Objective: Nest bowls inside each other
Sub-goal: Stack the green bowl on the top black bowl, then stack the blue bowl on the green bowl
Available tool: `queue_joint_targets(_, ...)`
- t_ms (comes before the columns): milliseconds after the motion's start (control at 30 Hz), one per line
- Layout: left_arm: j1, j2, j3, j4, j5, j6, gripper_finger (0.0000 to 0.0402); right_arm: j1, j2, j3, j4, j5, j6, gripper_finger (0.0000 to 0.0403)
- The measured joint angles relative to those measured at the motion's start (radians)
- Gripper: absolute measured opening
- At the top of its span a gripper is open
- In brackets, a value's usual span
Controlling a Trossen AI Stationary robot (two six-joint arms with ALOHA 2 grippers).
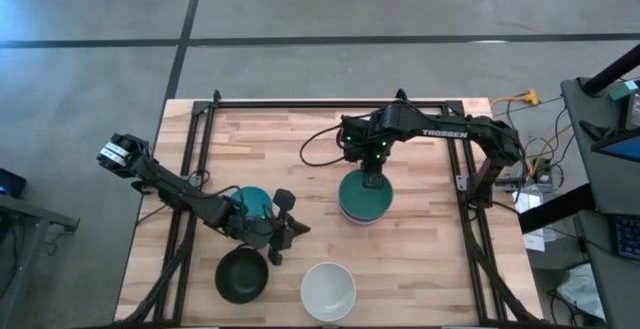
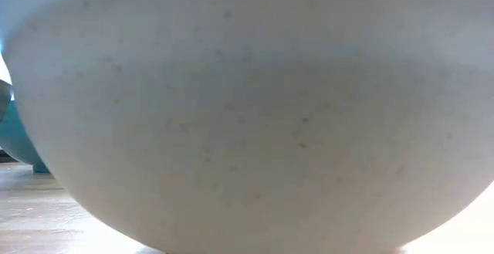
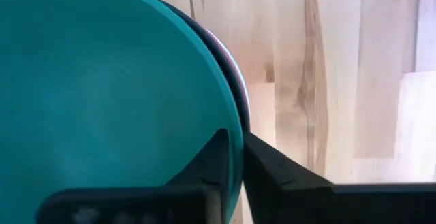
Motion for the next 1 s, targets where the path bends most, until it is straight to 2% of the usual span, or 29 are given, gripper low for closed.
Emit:
queue_joint_targets(200, 0.0, 0.0, 0.0, 0.0, 0.0, -0.001, 0.0, 0.001, -0.026, 0.0, -0.004, 0.002, 0.026, 0.0087)
queue_joint_targets(333, 0.0, 0.0, 0.0, 0.0, 0.0, -0.001, 0.0, 0.001, -0.046, 0.0, -0.01, 0.0, 0.039, 0.0111)
queue_joint_targets(500, 0.0, 0.0, 0.0, 0.0, 0.0, -0.002, 0.0, 0.006, -0.11, 0.0, -0.034, 0.024, 0.056, 0.0111)
queue_joint_targets(633, 0.0, 0.0, 0.0, 0.0, 0.001, -0.003, 0.0, 0.029, -0.229, -0.033, -0.004, 0.065, 0.058, 0.0095)
queue_joint_targets(767, 0.0, 0.0, 0.0, -0.004, 0.002, -0.035, 0.0, 0.074, -0.405, -0.194, 0.183, 0.068, 0.088, 0.0078)
queue_joint_targets(1000, 0.0, 0.0, 0.0, -0.011, 0.004, -0.054, 0.0, 0.213, -0.747, -0.644, 0.634, 0.036, 0.203, 0.0068)
